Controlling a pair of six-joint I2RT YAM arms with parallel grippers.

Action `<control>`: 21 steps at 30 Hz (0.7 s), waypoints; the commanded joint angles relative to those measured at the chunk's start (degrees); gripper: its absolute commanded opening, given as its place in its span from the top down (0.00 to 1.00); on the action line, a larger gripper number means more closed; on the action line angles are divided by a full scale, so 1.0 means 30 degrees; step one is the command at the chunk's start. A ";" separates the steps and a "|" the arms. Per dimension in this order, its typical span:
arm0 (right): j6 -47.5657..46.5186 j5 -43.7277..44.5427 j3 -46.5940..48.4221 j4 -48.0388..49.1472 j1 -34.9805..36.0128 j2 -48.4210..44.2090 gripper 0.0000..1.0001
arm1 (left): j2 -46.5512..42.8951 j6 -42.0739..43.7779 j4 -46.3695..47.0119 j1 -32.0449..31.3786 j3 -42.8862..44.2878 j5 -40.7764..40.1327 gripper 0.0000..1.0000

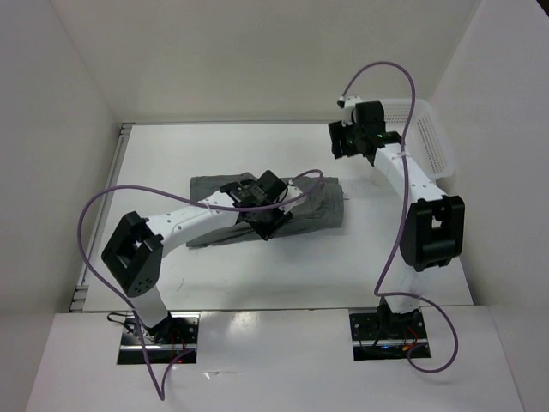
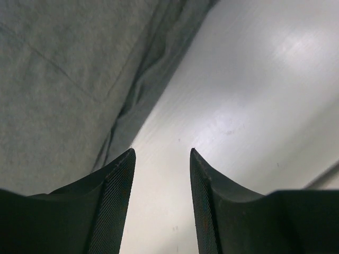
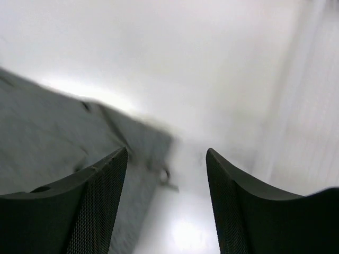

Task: Fold and stack the shorts
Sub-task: Fold the shorts

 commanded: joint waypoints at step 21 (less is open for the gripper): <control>0.0844 -0.3862 0.5676 0.0889 0.1873 0.7540 0.39 | 0.2711 0.0055 0.2527 -0.1810 0.1798 -0.5131 0.55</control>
